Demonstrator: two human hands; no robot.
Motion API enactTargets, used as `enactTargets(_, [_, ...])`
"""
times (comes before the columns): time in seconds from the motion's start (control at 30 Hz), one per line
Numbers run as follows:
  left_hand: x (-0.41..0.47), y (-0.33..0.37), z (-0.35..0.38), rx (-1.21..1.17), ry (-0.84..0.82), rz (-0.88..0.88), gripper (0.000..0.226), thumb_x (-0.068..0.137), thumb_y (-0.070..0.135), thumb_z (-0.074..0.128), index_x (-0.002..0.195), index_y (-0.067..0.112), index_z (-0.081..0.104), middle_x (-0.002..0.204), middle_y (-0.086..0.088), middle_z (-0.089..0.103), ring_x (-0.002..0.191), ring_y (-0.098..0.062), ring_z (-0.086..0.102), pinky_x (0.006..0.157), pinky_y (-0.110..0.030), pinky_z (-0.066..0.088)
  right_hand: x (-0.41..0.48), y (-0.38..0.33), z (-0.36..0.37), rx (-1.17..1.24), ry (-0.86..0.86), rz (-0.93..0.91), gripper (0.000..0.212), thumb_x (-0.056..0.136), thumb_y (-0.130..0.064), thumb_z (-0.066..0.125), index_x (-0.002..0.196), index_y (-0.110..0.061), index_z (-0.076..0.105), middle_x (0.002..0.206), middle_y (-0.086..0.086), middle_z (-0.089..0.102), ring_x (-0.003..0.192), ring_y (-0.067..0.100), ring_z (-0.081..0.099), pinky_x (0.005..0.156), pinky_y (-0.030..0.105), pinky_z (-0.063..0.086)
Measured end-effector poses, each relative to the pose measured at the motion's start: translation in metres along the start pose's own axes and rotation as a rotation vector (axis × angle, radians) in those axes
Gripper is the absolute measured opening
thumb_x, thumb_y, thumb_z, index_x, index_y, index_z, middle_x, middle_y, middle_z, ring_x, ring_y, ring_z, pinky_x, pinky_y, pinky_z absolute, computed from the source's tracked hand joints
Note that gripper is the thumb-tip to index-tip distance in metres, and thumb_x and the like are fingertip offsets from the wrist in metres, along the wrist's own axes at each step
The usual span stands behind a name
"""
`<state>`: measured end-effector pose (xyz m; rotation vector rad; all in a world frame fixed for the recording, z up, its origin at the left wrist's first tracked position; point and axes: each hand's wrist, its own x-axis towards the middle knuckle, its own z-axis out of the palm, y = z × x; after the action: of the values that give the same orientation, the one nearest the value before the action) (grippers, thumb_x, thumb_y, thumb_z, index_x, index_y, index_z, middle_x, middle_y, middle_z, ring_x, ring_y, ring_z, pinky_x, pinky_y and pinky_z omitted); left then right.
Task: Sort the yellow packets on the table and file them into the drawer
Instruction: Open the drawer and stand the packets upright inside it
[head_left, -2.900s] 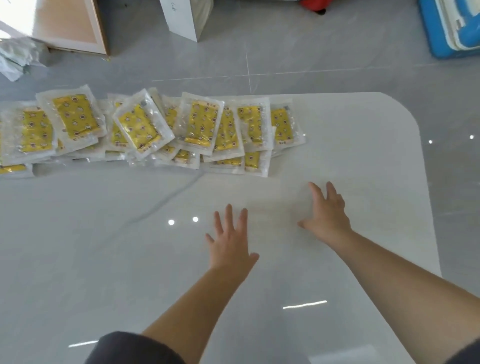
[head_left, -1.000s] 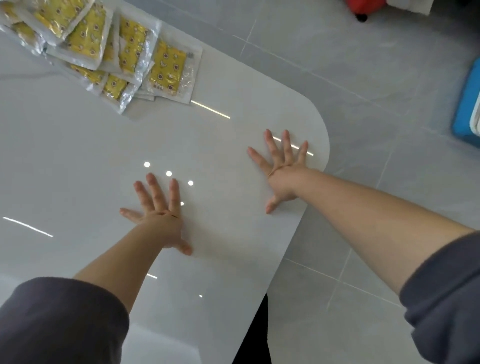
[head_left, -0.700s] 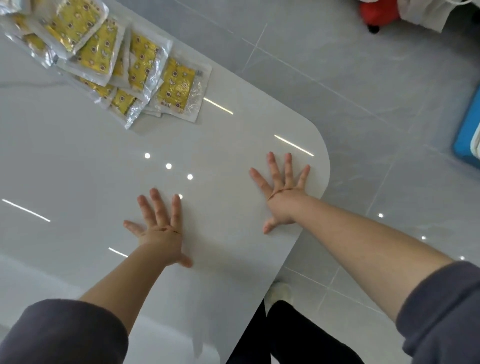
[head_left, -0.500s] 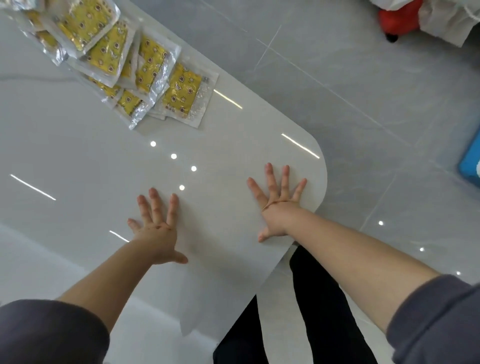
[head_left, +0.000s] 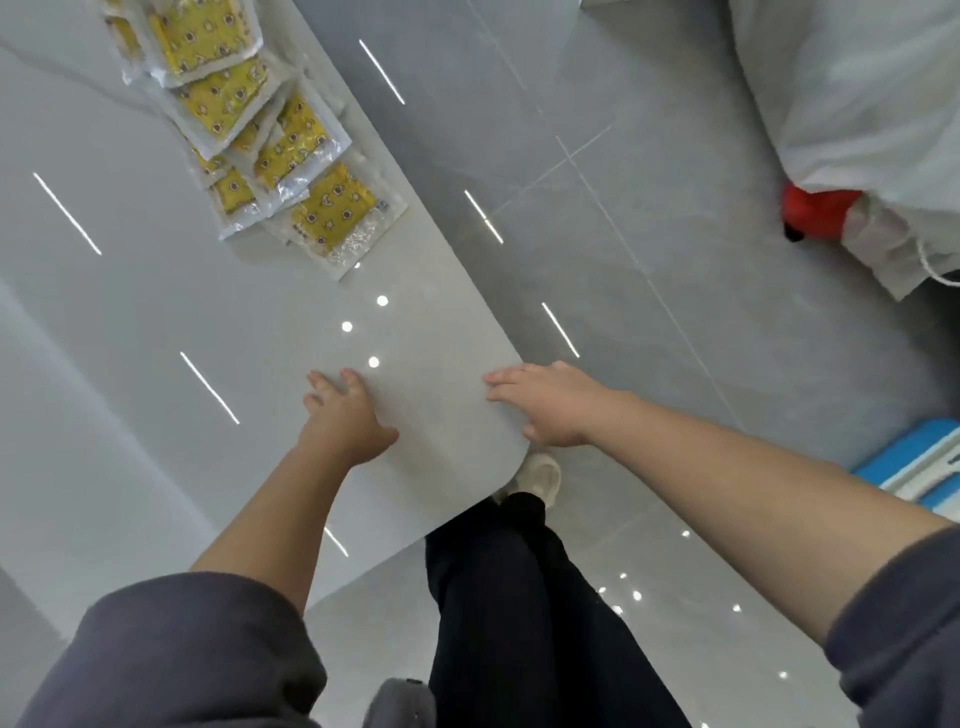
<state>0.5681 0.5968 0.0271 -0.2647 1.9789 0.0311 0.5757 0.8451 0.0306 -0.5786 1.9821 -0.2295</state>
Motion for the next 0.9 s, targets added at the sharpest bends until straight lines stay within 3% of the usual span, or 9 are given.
enactTargets(0.13, [0.002, 0.024, -0.018, -0.102, -0.061, -0.071, 0.094, 0.089, 0.047, 0.058, 0.152, 0.004, 0.003, 0.156, -0.028, -0.01, 0.136, -0.043, 0.033, 0.107, -0.047, 0.037, -0.007, 0.027, -0.032, 0.078, 0.027, -0.004, 0.058, 0.095, -0.021, 0.05, 0.15, -0.027, 0.032, 0.161, -0.006, 0.02, 0.146, 0.016, 0.022, 0.113, 0.035, 0.026])
enactTargets(0.2, [-0.003, 0.046, -0.031, -0.148, 0.073, -0.011, 0.067, 0.091, 0.038, 0.053, 0.145, 0.01, 0.025, 0.155, -0.018, 0.017, 0.12, -0.035, 0.051, 0.091, -0.042, 0.045, -0.012, 0.042, -0.053, 0.148, 0.048, 0.017, 0.055, 0.095, -0.019, 0.05, 0.148, -0.025, 0.036, 0.158, -0.004, 0.026, 0.144, 0.019, 0.027, 0.113, 0.036, 0.029])
enactTargets(0.3, [-0.011, 0.088, -0.062, -0.204, 0.348, 0.073, 0.039, 0.092, 0.027, 0.049, 0.127, 0.011, 0.048, 0.125, -0.008, 0.053, 0.104, -0.029, 0.057, 0.073, -0.035, 0.043, -0.016, 0.069, -0.086, 0.249, 0.094, 0.046, 0.05, 0.095, -0.018, 0.049, 0.145, -0.024, 0.041, 0.151, -0.005, 0.037, 0.138, 0.019, 0.035, 0.11, 0.039, 0.035])
enactTargets(0.6, [0.008, 0.167, -0.166, -0.336, 0.454, 0.083, 0.029, 0.091, 0.023, 0.052, 0.117, 0.011, 0.055, 0.11, -0.007, 0.062, 0.097, -0.028, 0.06, 0.07, -0.034, 0.044, 0.002, 0.13, -0.198, 0.265, 0.134, 0.028, 0.044, 0.097, -0.023, 0.052, 0.141, -0.023, 0.044, 0.144, -0.004, 0.046, 0.133, 0.015, 0.042, 0.107, 0.037, 0.038])
enactTargets(0.67, [0.012, 0.173, -0.182, -0.354, 0.457, 0.067, 0.029, 0.091, 0.023, 0.052, 0.118, 0.012, 0.055, 0.111, -0.005, 0.063, 0.097, -0.027, 0.06, 0.07, -0.034, 0.046, 0.009, 0.14, -0.221, 0.249, 0.112, -0.004, 0.043, 0.097, -0.023, 0.051, 0.14, -0.023, 0.045, 0.142, -0.004, 0.047, 0.132, 0.015, 0.044, 0.107, 0.036, 0.038])
enactTargets(0.8, [0.021, 0.173, -0.214, -0.404, 0.563, 0.016, 0.032, 0.09, 0.021, 0.055, 0.121, 0.013, 0.058, 0.113, -0.005, 0.061, 0.103, -0.026, 0.056, 0.07, -0.035, 0.045, 0.032, 0.157, -0.271, 0.217, 0.081, -0.041, 0.041, 0.098, -0.021, 0.05, 0.139, -0.02, 0.046, 0.143, -0.003, 0.047, 0.131, 0.013, 0.043, 0.099, 0.022, 0.034])
enactTargets(0.9, [0.034, 0.161, -0.235, -0.381, 0.645, -0.004, 0.031, 0.087, 0.017, 0.06, 0.117, 0.01, 0.061, 0.116, -0.007, 0.059, 0.108, -0.027, 0.051, 0.079, -0.038, 0.045, 0.055, 0.157, -0.302, 0.233, 0.068, -0.018, 0.04, 0.098, -0.02, 0.051, 0.138, -0.021, 0.047, 0.142, -0.004, 0.047, 0.13, 0.014, 0.046, 0.103, 0.028, 0.038])
